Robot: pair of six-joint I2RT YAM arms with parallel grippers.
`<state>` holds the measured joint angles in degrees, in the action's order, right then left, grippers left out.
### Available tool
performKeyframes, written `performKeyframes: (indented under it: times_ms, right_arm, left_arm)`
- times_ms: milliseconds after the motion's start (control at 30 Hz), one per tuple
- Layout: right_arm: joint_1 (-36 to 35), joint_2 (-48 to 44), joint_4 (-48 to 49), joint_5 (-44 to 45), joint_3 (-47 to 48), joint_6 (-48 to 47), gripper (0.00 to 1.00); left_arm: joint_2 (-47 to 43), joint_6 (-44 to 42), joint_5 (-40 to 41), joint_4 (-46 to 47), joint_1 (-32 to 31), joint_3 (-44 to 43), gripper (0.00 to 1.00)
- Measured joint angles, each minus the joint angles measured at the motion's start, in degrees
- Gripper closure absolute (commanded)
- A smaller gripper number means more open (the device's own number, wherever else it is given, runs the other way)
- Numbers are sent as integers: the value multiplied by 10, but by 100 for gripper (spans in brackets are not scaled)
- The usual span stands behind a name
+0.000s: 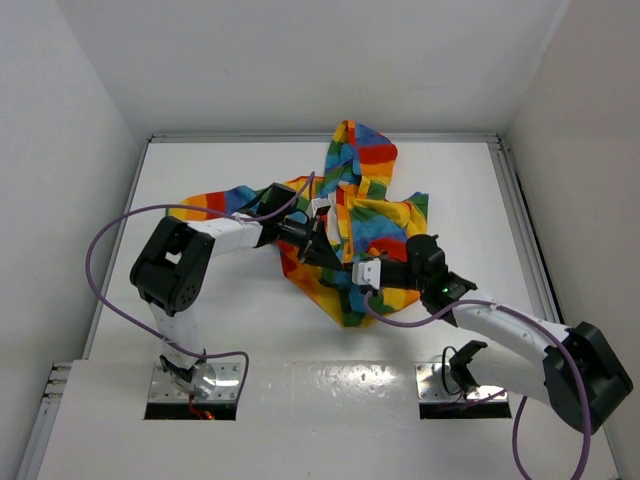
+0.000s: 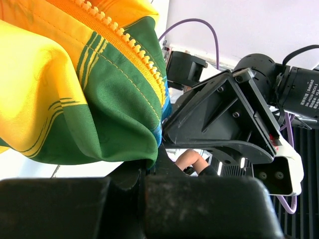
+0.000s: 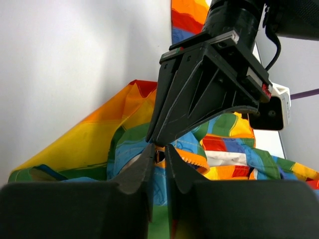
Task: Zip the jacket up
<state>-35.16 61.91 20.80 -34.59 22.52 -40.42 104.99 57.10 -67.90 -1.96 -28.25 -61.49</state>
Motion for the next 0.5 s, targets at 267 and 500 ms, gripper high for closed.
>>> performKeyframes:
  times_ms: [267,500]
  right_arm:
    - [-1,0,-2,1,11,14,97]
    - [1,0,-7,5,23,18,98]
  left_arm:
    - [0,0,0,0,0,0,100]
    - [0,0,-4,1,-1,-2,100]
